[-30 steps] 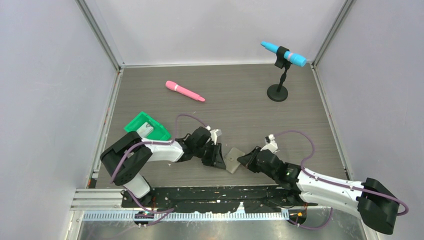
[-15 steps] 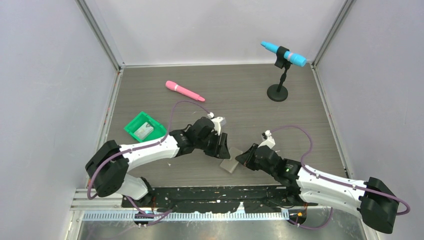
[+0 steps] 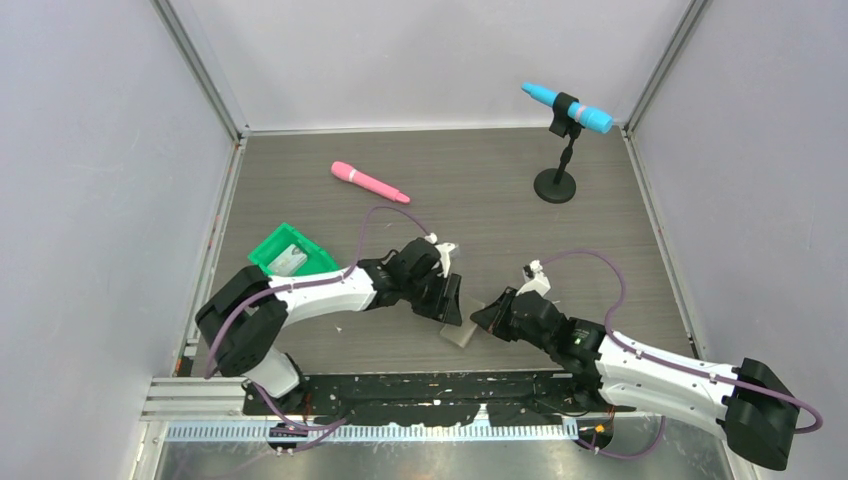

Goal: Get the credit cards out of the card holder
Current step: Open the card holder at the center of the board.

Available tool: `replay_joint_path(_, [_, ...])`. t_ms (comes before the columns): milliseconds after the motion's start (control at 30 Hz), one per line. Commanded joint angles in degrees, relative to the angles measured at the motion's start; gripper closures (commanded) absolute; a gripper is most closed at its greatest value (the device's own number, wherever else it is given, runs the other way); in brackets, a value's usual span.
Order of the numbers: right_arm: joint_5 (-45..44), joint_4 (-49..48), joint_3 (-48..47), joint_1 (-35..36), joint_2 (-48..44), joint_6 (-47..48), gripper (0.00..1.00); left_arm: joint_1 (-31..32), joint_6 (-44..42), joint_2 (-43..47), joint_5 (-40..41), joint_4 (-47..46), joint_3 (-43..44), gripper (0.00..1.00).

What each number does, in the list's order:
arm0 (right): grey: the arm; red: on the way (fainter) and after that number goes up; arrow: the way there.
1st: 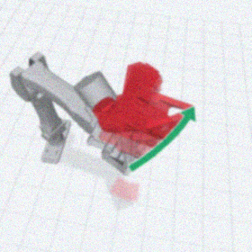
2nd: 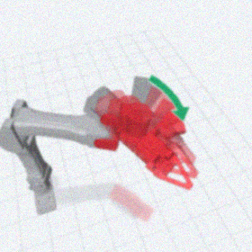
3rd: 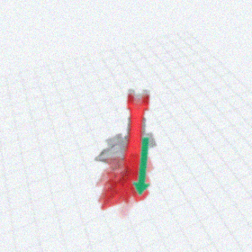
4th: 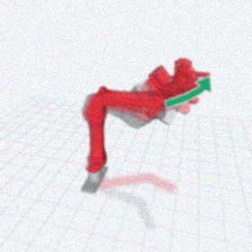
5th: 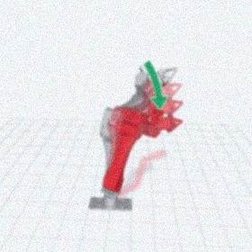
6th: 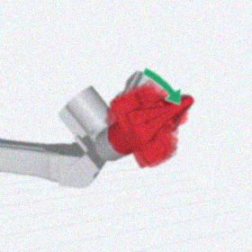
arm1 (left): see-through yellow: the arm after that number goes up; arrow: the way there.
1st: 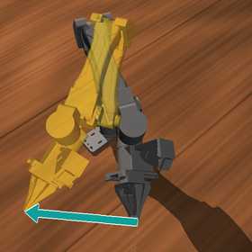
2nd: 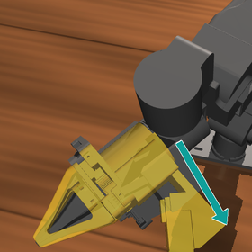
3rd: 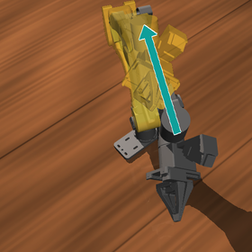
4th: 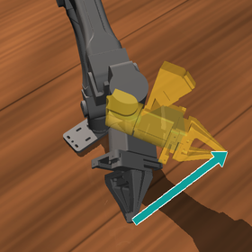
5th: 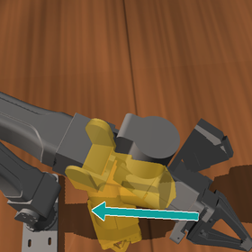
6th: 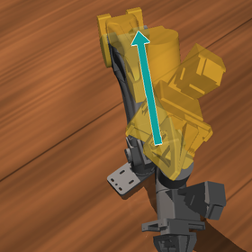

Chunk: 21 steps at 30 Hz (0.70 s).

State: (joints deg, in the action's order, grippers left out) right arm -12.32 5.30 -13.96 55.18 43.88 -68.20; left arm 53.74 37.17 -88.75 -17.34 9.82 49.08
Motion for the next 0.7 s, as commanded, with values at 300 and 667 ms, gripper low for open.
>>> replay_joint_path(300, [0.98, -2.91, -1.66, 0.28, 0.06, 0.88, 0.95, 0.58, -1.20, -3.90, -2.05, -2.97, 3.57, 0.48])
replay_joint_path(667, [2.82, -4.34, -1.42, 0.28, 1.47, 1.78, 0.95, 0.58, -1.86, -5.22, -1.16, -2.10, 4.40, 0.54])
